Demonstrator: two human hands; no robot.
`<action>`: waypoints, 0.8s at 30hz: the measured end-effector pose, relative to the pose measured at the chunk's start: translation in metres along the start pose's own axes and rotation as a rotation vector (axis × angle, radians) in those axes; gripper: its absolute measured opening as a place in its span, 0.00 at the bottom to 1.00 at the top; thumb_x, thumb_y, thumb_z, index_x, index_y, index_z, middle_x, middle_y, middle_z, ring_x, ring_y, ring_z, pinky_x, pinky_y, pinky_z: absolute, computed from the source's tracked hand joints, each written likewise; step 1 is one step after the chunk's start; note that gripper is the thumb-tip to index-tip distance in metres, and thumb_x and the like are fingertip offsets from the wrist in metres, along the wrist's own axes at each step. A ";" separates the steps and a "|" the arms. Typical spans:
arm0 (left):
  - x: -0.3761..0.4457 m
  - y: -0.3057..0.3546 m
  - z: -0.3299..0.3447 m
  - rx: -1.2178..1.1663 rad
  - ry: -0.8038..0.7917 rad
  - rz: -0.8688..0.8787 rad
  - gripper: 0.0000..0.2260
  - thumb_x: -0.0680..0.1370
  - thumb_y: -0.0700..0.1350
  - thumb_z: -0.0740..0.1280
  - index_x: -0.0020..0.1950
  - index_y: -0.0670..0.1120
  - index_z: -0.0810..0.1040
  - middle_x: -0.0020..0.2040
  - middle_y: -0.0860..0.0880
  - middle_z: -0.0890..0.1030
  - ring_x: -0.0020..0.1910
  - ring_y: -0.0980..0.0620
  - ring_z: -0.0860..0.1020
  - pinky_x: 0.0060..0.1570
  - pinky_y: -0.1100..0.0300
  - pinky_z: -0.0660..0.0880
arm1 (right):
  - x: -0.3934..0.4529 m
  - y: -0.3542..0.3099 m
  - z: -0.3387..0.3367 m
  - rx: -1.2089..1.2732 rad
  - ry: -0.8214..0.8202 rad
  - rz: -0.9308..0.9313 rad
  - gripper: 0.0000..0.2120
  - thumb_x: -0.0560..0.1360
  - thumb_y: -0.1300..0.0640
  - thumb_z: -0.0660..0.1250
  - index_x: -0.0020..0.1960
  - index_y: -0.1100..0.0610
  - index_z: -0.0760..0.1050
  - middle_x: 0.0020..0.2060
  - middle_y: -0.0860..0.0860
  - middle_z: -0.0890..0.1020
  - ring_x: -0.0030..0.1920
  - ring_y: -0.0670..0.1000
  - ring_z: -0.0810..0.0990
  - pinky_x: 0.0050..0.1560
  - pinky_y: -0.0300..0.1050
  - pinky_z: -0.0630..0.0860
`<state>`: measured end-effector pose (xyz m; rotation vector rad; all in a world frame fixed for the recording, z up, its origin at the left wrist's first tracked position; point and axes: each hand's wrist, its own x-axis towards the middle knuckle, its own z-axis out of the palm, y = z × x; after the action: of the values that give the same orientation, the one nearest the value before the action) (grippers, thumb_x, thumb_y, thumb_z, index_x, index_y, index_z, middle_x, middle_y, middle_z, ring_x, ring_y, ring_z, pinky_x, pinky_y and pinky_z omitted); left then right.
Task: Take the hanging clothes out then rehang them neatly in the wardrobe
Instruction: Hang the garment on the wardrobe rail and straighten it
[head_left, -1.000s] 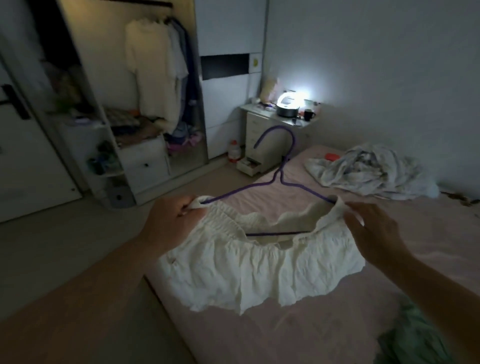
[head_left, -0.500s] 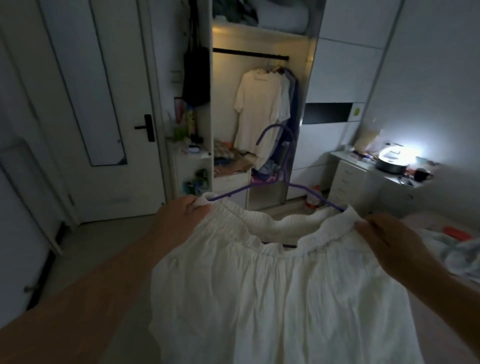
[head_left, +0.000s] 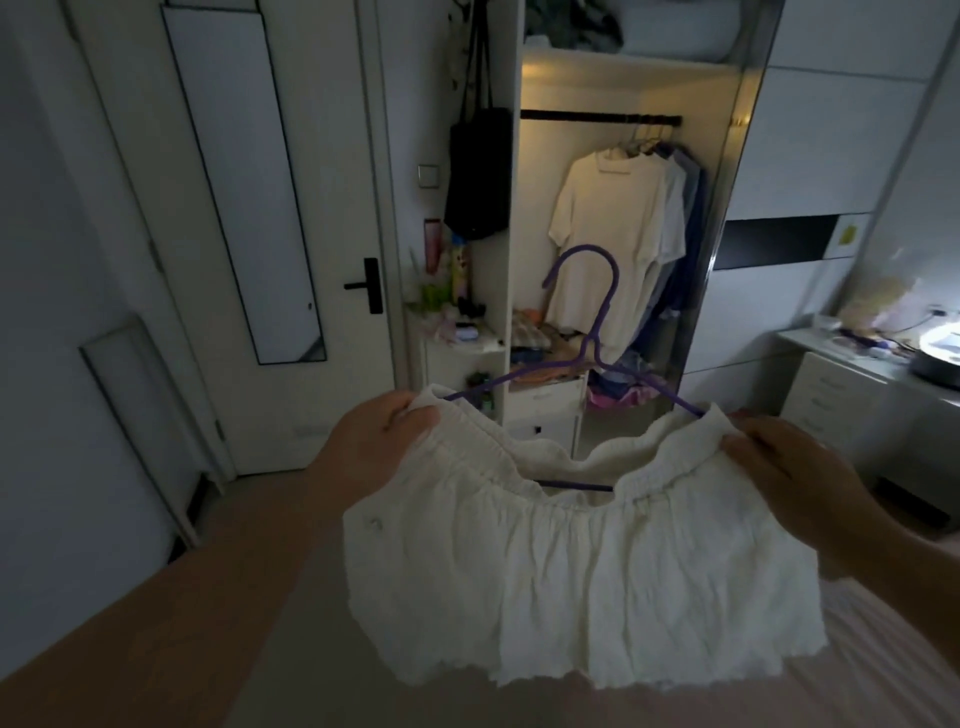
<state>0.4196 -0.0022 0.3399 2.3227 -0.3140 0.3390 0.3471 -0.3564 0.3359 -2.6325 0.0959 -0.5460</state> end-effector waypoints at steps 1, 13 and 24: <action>0.017 -0.006 0.001 0.007 0.004 0.003 0.14 0.79 0.49 0.61 0.36 0.45 0.69 0.31 0.52 0.68 0.29 0.57 0.67 0.30 0.68 0.64 | 0.020 -0.001 0.009 0.006 0.004 -0.011 0.11 0.78 0.53 0.57 0.49 0.58 0.75 0.42 0.55 0.77 0.42 0.52 0.74 0.44 0.45 0.67; 0.214 -0.089 -0.002 0.224 -0.003 -0.019 0.24 0.67 0.57 0.61 0.58 0.46 0.74 0.50 0.51 0.76 0.50 0.48 0.74 0.44 0.62 0.64 | 0.233 -0.025 0.102 0.079 0.015 -0.005 0.11 0.78 0.52 0.59 0.48 0.58 0.75 0.41 0.56 0.78 0.38 0.53 0.75 0.41 0.46 0.69; 0.444 -0.145 0.047 -0.046 -0.130 0.077 0.09 0.80 0.46 0.59 0.58 0.50 0.75 0.46 0.53 0.74 0.49 0.53 0.72 0.35 0.72 0.65 | 0.361 -0.029 0.151 -0.030 0.157 0.154 0.06 0.77 0.53 0.59 0.44 0.52 0.73 0.35 0.45 0.74 0.36 0.44 0.72 0.35 0.41 0.65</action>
<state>0.8885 0.0087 0.3615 2.2962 -0.4713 0.2162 0.7373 -0.3241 0.3551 -2.5799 0.3545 -0.7015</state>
